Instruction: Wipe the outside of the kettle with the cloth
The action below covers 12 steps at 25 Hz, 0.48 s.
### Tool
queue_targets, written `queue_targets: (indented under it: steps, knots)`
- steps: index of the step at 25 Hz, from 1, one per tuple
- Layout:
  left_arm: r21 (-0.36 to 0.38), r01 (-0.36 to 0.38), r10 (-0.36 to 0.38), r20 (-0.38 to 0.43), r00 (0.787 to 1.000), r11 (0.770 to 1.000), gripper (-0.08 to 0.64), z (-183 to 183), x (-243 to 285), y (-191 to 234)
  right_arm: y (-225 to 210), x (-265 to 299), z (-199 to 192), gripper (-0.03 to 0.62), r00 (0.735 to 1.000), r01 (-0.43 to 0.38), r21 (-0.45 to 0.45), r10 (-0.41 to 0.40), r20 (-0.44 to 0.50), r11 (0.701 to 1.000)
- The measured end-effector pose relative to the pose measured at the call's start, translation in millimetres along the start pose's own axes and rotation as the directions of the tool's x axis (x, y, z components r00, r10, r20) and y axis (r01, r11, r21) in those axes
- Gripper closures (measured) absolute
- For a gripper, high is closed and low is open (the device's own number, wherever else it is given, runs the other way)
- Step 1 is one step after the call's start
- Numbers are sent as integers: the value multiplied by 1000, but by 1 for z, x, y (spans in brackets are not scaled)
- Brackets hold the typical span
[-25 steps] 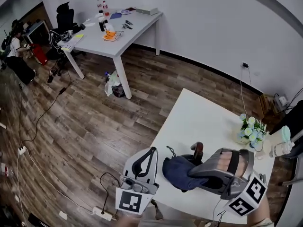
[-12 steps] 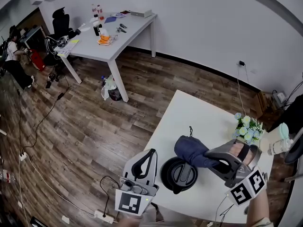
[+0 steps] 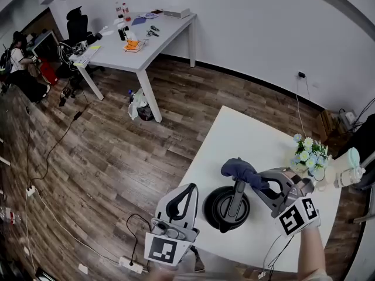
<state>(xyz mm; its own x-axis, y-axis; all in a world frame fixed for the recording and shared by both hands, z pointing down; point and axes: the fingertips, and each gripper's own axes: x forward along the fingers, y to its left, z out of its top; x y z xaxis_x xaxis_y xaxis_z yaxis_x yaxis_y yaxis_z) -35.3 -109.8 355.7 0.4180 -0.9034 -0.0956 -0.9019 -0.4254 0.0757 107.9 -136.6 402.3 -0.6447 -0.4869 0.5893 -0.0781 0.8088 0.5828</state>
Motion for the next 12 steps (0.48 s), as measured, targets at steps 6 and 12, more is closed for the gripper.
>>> queue_targets:
  steps: [6,12]
  knots:
    - [3,10,-10,-2,1000,1000,554,6,-20,2,-1,3,-14,529,992,116,183,-106,-61,976]
    - [-9,32,-32,-3,999,999,554,5,-32,-1,21,15,-41,529,982,113,219,-75,-174,969]
